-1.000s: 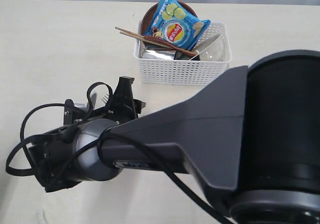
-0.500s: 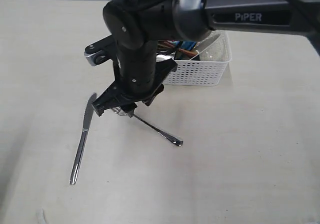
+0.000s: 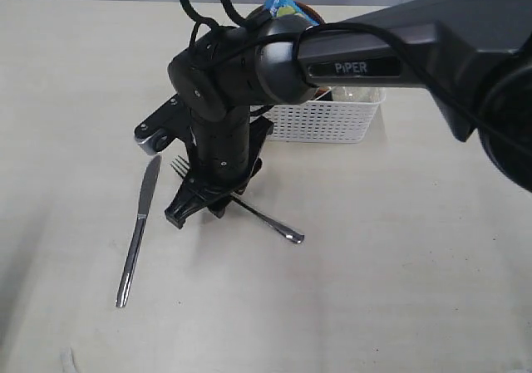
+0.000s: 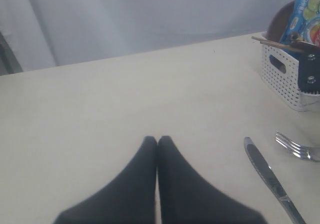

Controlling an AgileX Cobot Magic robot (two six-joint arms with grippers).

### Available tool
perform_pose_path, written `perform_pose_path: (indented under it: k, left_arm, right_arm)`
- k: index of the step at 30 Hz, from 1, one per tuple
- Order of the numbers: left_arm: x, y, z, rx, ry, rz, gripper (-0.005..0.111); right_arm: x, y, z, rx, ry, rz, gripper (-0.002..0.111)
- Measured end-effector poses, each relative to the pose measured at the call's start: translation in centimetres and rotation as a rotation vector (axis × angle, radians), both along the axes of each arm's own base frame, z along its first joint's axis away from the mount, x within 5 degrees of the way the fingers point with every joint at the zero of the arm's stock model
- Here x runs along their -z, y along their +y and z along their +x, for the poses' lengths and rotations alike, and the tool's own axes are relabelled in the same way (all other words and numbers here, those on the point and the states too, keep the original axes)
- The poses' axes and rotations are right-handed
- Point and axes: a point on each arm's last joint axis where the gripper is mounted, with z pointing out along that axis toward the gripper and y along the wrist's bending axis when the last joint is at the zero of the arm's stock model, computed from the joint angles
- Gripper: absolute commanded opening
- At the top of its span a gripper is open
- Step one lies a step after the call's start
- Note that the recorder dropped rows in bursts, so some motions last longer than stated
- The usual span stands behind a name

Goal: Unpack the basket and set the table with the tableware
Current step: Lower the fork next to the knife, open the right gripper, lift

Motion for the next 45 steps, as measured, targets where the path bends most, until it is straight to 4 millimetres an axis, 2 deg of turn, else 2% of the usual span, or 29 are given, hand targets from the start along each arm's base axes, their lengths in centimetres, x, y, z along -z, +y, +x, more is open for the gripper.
perform_pose_path:
  k: [4, 7, 9, 12, 15, 21, 28, 45]
  left_arm:
    - [0.0, 0.0, 0.0, 0.0, 0.0, 0.0, 0.0]
    - [0.0, 0.0, 0.0, 0.0, 0.0, 0.0, 0.0]
    - [0.0, 0.0, 0.0, 0.0, 0.0, 0.0, 0.0]
    - [0.0, 0.0, 0.0, 0.0, 0.0, 0.0, 0.0]
    - [0.0, 0.0, 0.0, 0.0, 0.0, 0.0, 0.0]
    - [0.0, 0.0, 0.0, 0.0, 0.0, 0.0, 0.0]
    - [0.0, 0.0, 0.0, 0.0, 0.0, 0.0, 0.0]
    - [0.0, 0.0, 0.0, 0.0, 0.0, 0.0, 0.0]
  right_arm:
    - [0.3, 0.0, 0.0, 0.026, 0.006, -0.004, -0.001]
    - [0.3, 0.0, 0.0, 0.088, 0.009, 0.002, 0.0]
    - [0.3, 0.1, 0.0, 0.195, 0.017, 0.015, 0.0]
    - [-0.3, 0.8, -0.2, 0.471, 0.083, 0.083, 0.0]
    - [-1.0, 2.2, -0.4, 0.634, 0.179, 0.22, 0.0]
    - [-0.9, 2.5, -0.6, 0.803, 0.235, 0.237, 0.0]
    - [-0.5, 3.9, -1.9, 0.795, 0.233, 0.259, 0.0]
    - [0.2, 4.9, -2.5, 0.781, 0.219, 0.299, 0.0]
